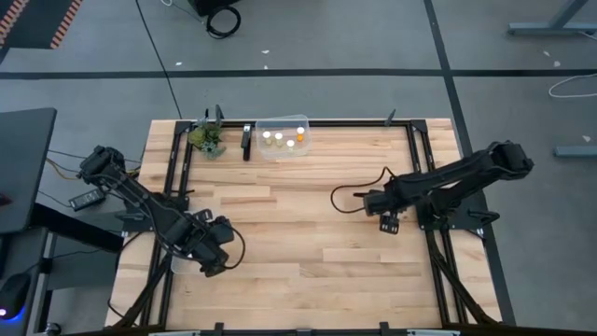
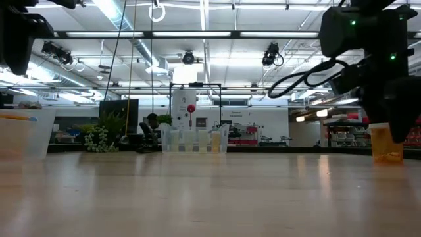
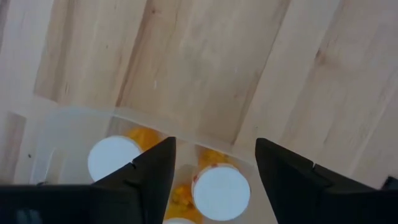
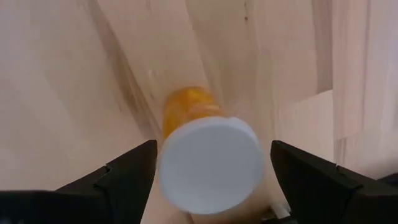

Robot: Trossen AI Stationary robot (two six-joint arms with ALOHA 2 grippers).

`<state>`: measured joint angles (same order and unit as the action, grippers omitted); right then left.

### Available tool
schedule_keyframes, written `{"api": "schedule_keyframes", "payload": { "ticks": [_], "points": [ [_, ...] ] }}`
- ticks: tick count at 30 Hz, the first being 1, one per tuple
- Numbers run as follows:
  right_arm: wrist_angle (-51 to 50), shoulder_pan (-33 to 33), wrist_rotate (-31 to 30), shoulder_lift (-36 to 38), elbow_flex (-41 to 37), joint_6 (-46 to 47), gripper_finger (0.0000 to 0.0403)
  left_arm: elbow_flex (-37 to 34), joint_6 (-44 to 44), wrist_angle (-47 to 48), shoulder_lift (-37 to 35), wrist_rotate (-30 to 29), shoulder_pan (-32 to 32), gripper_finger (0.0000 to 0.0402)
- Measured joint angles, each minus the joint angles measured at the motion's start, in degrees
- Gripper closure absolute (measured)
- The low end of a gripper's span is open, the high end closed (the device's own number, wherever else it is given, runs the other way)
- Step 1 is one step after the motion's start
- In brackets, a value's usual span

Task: Pick and place medicine bottles into bin by pill shape (circle, oval)
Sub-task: Put the big orange pill bottle into the bottom transparent bin

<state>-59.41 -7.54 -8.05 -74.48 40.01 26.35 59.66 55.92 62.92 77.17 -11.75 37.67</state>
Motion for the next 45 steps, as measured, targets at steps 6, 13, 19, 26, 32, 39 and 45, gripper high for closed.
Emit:
{"api": "schedule_keyframes", "payload": {
  "ticks": [6, 13, 19, 26, 32, 39, 45],
  "points": [
    [2.62, 2.2, 1.72, -0.17, 0.02, -2.02, 0.0115, 0.0, -0.06, -0.04, 0.0, 1.8, 0.2, 0.0191],
    [4.15, 3.94, 3.4, -0.17, 0.02, -4.27, 0.0176, 0.0, -1.9, -0.11, 0.0, 1.79, 0.48, 0.0202],
    [4.75, 4.58, 3.65, -0.17, 0.02, -4.86, 0.0191, 0.0, -3.56, -0.07, 0.0, 1.77, 0.48, 0.0201],
    [5.53, 4.56, 4.0, -0.19, 3.8, -4.85, 0.0184, 0.0, -5.55, -0.07, 0.0, 1.56, 0.48, 0.0207],
    [5.32, 4.56, 3.89, -2.59, 10.89, -6.76, 0.0187, 0.0, -6.75, -0.03, 0.0, 1.01, 0.37, 0.0207],
    [5.37, 4.62, 2.11, -14.18, 22.63, -13.98, 0.0188, 0.0, -7.06, -0.26, 0.02, 0.31, 0.37, 0.0207],
    [5.46, 5.32, 2.1, -25.57, 35.12, -21.0, 0.0188, 0.0, -6.77, -0.36, 0.02, -0.18, 0.41, 0.0207]
  ]
}}
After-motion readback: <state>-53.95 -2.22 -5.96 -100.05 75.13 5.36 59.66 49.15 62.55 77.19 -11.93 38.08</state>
